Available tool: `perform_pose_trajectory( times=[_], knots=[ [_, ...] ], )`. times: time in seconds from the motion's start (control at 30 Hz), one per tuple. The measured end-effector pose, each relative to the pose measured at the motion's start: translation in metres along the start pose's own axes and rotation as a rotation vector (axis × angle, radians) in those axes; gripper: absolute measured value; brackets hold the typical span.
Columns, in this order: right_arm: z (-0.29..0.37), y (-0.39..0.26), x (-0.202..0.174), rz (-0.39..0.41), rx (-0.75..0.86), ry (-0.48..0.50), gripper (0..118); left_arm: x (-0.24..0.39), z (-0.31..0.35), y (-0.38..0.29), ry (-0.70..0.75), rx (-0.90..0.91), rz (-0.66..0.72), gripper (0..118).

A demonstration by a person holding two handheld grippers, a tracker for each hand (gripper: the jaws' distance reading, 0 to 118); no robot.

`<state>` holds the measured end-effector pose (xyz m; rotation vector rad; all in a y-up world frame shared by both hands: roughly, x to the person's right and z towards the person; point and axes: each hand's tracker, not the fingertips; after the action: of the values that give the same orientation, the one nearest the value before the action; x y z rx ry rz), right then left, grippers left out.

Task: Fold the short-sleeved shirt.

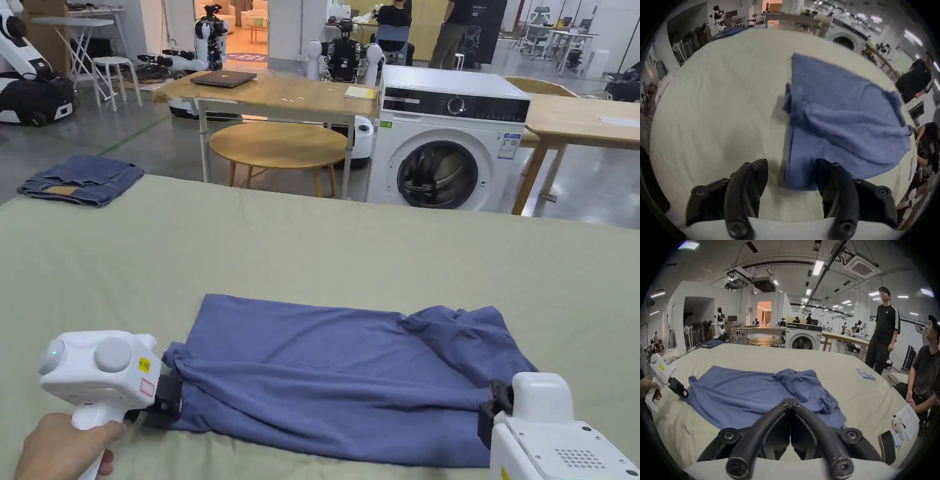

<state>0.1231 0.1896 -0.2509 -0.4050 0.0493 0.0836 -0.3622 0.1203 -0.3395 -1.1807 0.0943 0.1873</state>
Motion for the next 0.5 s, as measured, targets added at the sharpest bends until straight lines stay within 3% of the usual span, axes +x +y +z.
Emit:
perform_pose_trajectory(
  times=[0.13,0.2,0.3,0.5],
  knots=[
    [0.001,-0.007,0.008,0.005,-0.027,-0.013,0,0.018,0.002,-0.008,0.066,0.035,-0.027,55],
    [0.000,-0.009,0.012,0.002,-0.038,-0.021,0,0.030,0.000,-0.014,0.087,0.024,-0.108,39],
    [-0.001,-0.013,0.019,-0.009,-0.053,-0.026,0,0.035,0.004,-0.024,0.059,0.050,-0.149,1],
    [-0.011,-0.013,0.047,-0.042,-0.110,-0.030,0,0.019,0.022,-0.036,-0.021,0.103,-0.144,0]
  ],
)
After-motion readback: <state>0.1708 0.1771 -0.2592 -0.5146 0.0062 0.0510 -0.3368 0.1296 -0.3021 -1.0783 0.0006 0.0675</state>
